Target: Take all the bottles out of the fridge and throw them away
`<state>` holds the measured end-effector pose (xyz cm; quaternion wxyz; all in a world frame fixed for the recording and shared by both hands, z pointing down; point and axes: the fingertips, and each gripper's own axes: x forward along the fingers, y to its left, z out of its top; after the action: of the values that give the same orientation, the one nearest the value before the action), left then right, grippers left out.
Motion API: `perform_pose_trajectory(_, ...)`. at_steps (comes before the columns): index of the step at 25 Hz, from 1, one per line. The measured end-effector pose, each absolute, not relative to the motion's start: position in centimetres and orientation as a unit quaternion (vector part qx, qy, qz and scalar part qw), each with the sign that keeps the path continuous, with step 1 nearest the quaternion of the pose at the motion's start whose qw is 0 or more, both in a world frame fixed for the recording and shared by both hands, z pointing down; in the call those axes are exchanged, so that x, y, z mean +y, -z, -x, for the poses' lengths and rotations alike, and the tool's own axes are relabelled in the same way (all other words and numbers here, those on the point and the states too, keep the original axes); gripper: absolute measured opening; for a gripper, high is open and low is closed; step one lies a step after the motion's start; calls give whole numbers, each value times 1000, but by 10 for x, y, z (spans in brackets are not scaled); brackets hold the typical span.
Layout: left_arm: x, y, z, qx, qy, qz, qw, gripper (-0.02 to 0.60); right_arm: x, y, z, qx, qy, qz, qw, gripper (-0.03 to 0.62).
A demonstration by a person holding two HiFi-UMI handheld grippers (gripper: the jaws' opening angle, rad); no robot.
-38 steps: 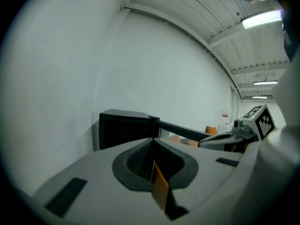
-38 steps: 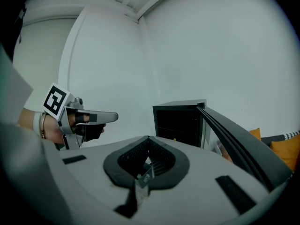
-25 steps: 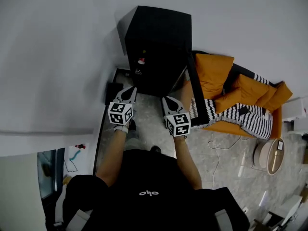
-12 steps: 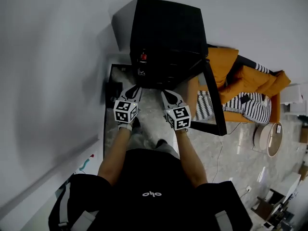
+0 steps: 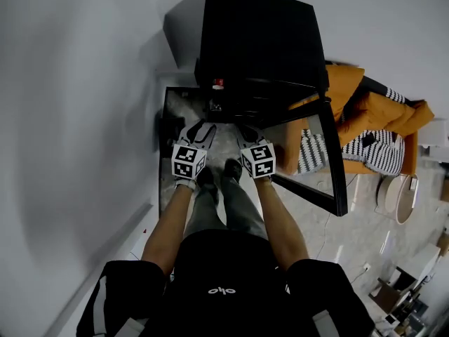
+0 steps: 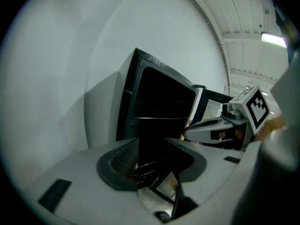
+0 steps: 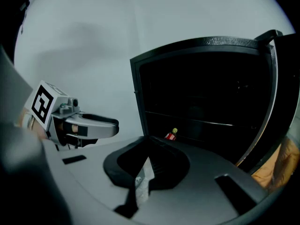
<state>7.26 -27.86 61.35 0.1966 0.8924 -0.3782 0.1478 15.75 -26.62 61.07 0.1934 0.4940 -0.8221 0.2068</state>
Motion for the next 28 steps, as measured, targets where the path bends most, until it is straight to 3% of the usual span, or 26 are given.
perform_pose_trajectory(5, -307, -678, -86, -393, -170, -880, 207, 234, -288, -657, -160, -822, -212, -483, 215, 9)
perform_pose_trajectory(11, -332, -754, -93, -437, -187, -850, 226, 293, -312, -702, -174, -818, -214, -481, 230, 9)
perform_pose_trajectory(28, -372, -849, -109, -535, -185, -786, 249, 305, -337, -774, -178, -837, -211, -441, 246, 9)
